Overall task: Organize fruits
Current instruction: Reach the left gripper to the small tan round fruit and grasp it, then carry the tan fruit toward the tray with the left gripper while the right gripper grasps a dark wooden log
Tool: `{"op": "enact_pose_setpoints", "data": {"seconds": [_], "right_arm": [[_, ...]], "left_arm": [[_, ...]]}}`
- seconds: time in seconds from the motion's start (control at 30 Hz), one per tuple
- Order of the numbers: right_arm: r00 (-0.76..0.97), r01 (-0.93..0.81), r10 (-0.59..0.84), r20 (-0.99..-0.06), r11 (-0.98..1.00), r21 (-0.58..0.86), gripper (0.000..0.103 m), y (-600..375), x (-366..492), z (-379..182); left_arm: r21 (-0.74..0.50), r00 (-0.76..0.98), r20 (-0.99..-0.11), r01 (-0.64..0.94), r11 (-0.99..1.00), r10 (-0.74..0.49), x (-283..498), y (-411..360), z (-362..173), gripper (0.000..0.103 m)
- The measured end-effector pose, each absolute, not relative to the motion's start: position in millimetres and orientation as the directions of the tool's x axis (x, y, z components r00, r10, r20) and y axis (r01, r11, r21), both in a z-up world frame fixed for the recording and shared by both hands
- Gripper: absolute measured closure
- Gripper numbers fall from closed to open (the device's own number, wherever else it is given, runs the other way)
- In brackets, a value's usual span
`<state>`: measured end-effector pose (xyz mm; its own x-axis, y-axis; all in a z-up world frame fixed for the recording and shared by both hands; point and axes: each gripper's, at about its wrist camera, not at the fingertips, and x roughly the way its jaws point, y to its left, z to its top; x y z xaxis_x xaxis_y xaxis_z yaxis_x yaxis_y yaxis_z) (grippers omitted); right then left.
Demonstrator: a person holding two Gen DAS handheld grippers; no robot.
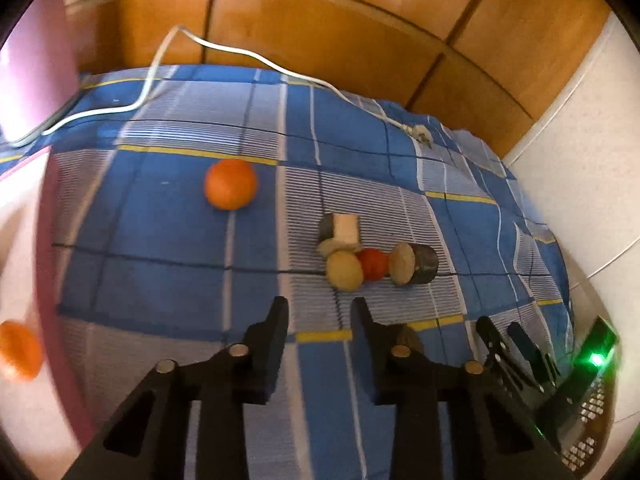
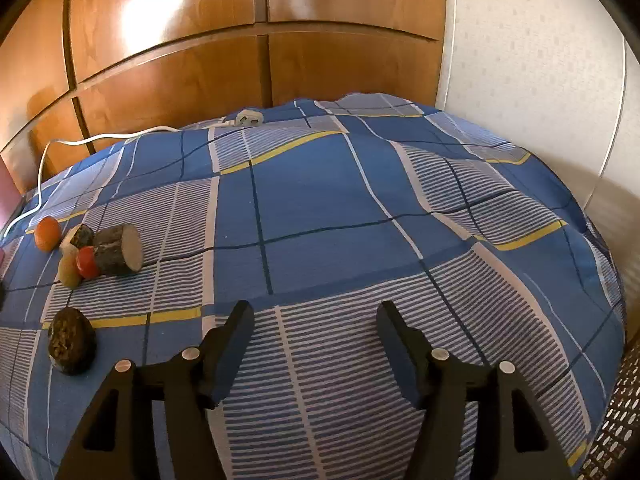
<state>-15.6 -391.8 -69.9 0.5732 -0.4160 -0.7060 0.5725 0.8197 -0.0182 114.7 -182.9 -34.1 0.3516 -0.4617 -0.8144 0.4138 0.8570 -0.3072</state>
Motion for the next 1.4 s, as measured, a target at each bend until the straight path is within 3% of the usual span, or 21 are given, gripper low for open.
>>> {"op": "enact_pose_setpoints", "data": {"seconds": [0.4, 0.5, 0.67, 0.8, 1.0, 1.17, 1.4], "right_arm": [[0.581, 0.567, -0.417, -0.699, 0.823, -0.020, 0.034, -390, -15, -71], [0.582, 0.566, -0.417, -0.698, 0.824, -0.020, 0.034, -390, -15, -71], [0.581, 0.566, -0.417, -0.698, 0.824, -0.021, 0.034, -390, -15, -71], [0.581, 0.566, -0.418, -0.698, 0.824, -0.022, 0.034, -390, -15, -71], [0.579, 0.565, -0.420, -0.699, 0.824, -0.026, 0.034, -390, -15, -71], [0.577, 0.564, -0.422, -0.700, 0.825, -0.032, 0.034, -389, -14, -71], [0.559, 0.554, -0.397, -0.728, 0.832, -0.028, 0.034, -391, -11, -68]], "left_arm": [[-0.353, 0.316, -0.811, 0.404, 0.843, -0.492, 142, -213, -59, 0.071], [-0.372, 0.307, -0.802, 0.414, 0.831, -0.512, 141, -216, -64, 0.076], [-0.392, 0.308, -0.786, 0.421, 0.818, -0.535, 131, -204, -60, 0.077], [-0.364, 0.342, -0.787, 0.417, 0.833, -0.514, 113, -182, -50, 0.077], [-0.197, 0.433, -0.810, 0.433, 0.879, -0.395, 71, -157, -56, 0.076], [-0.144, 0.482, -0.787, 0.463, 0.874, -0.385, 57, -156, -66, 0.078], [-0.202, 0.480, -0.767, 0.451, 0.869, -0.427, 62, -147, -69, 0.082]]}}
